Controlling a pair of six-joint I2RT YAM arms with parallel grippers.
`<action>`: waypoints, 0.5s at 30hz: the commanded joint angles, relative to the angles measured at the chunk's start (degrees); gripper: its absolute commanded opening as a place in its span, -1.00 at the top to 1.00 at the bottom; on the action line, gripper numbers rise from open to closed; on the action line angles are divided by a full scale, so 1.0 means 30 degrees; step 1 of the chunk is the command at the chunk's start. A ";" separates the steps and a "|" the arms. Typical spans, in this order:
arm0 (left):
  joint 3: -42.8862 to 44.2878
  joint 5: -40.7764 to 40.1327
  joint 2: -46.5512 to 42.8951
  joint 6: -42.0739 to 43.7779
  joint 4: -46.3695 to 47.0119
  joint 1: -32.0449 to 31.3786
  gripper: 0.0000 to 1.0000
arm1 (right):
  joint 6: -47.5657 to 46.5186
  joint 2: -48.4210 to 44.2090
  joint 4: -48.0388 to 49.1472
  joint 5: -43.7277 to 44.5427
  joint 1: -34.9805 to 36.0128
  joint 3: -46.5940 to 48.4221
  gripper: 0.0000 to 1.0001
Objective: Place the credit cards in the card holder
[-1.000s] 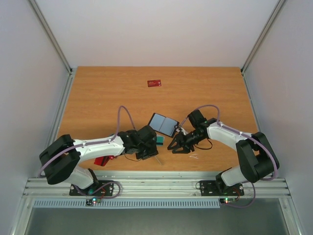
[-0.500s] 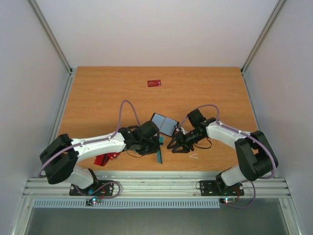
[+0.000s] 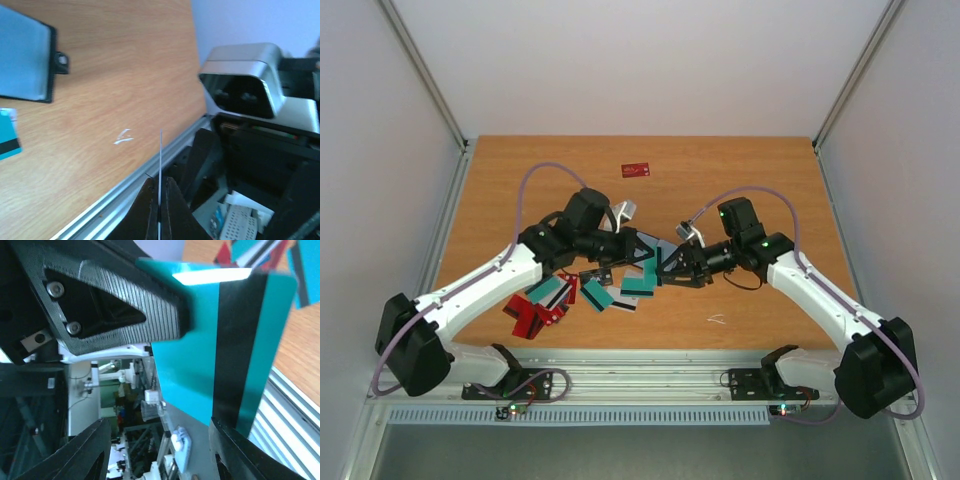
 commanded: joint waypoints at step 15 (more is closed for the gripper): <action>0.2750 0.6903 0.0172 0.0144 0.2280 0.1640 0.99 | 0.1862 -0.1484 0.1330 -0.1490 -0.2054 0.1163 -0.05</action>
